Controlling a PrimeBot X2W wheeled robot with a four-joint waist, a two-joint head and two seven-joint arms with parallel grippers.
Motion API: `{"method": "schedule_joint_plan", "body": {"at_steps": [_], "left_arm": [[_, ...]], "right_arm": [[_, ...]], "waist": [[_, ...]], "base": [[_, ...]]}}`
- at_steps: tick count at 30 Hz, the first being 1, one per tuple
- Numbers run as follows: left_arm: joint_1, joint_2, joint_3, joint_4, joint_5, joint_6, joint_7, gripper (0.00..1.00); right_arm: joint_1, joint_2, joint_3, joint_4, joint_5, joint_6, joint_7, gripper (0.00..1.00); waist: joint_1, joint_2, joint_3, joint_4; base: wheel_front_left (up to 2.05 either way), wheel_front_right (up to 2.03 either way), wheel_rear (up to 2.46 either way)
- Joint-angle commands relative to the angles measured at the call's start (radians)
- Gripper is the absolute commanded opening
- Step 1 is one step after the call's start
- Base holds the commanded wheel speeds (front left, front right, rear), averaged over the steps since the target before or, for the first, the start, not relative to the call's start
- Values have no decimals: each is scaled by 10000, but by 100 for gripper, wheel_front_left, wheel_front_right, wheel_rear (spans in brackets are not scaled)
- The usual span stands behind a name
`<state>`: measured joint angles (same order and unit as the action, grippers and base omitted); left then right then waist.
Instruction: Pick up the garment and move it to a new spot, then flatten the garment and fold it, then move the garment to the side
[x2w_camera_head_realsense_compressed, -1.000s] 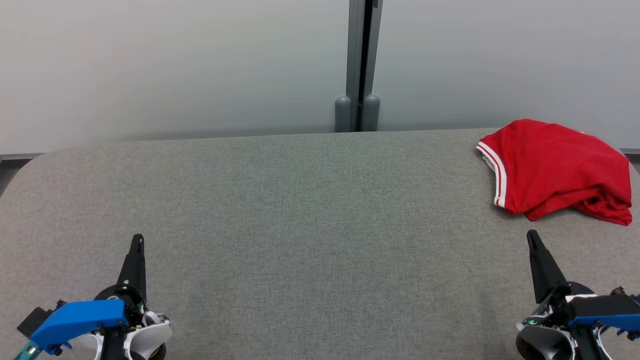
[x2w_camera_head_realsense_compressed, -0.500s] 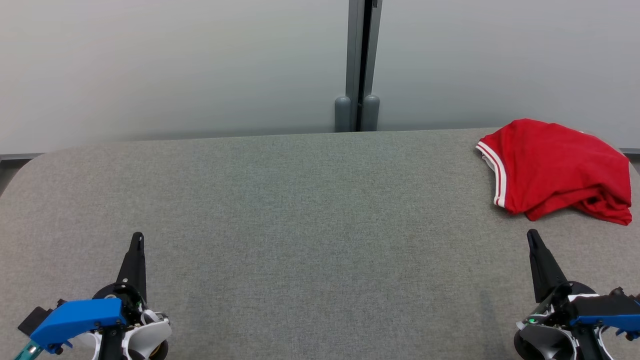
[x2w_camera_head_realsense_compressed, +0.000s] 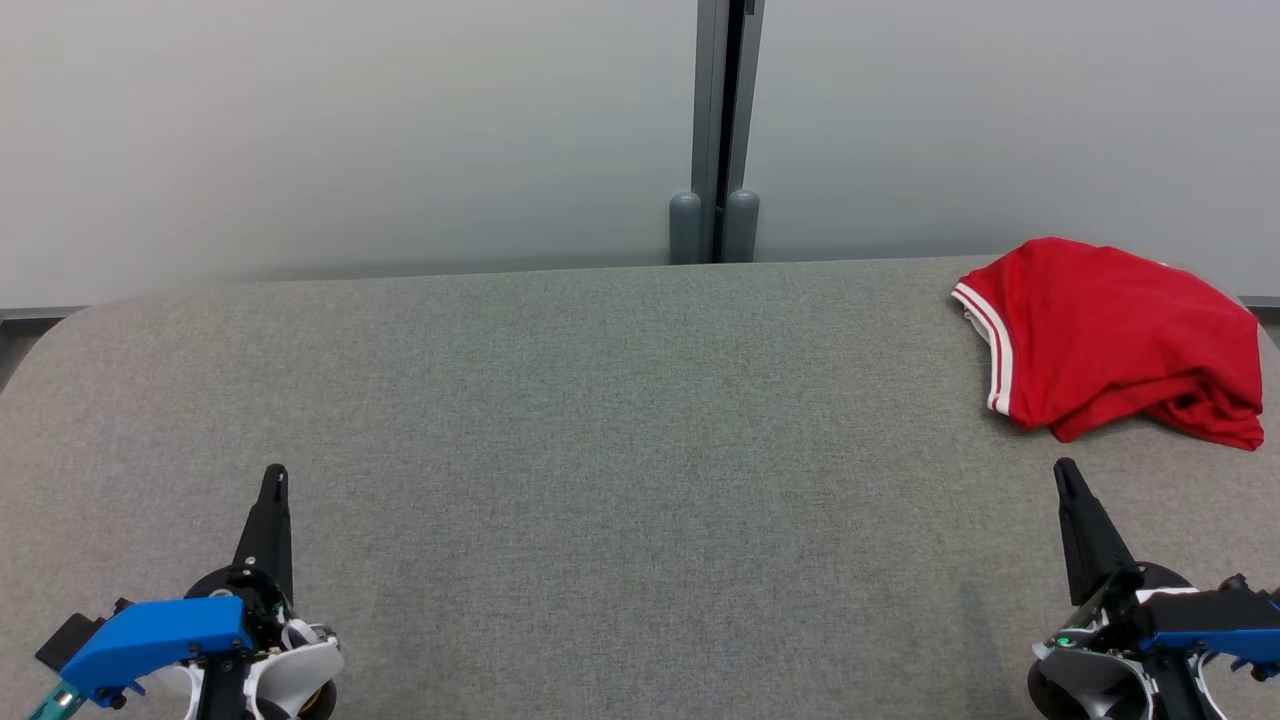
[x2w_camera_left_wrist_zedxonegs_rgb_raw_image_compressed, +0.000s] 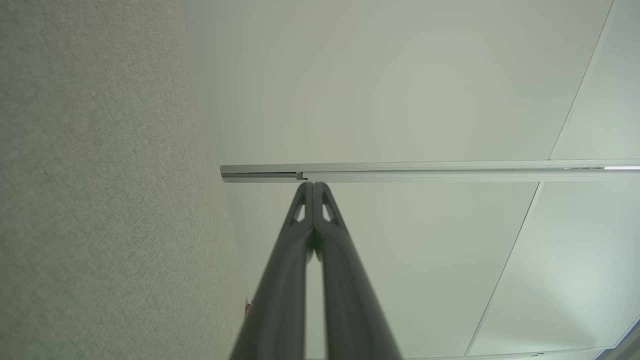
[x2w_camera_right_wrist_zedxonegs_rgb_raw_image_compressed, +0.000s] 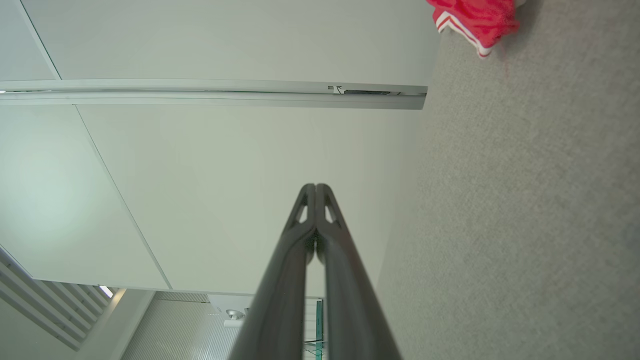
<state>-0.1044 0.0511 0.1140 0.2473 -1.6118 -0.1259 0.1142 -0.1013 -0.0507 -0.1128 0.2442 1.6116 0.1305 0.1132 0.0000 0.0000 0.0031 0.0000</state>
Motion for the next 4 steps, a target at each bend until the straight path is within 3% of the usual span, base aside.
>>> {"method": "schedule_joint_plan", "body": {"at_steps": [1,4], "left_arm": [[-98,-15,18,-40,-20,-89,36,0],[-98,-15,18,-40,-21,-89,36,0]], "right_arm": [[-146,11,-33,18,23,4,48,0],[-145,11,-32,18,24,4,47,0]], "waist": [[0,0,0,0],[0,0,0,0]], "base": [[0,0,0],[0,0,0]]}}
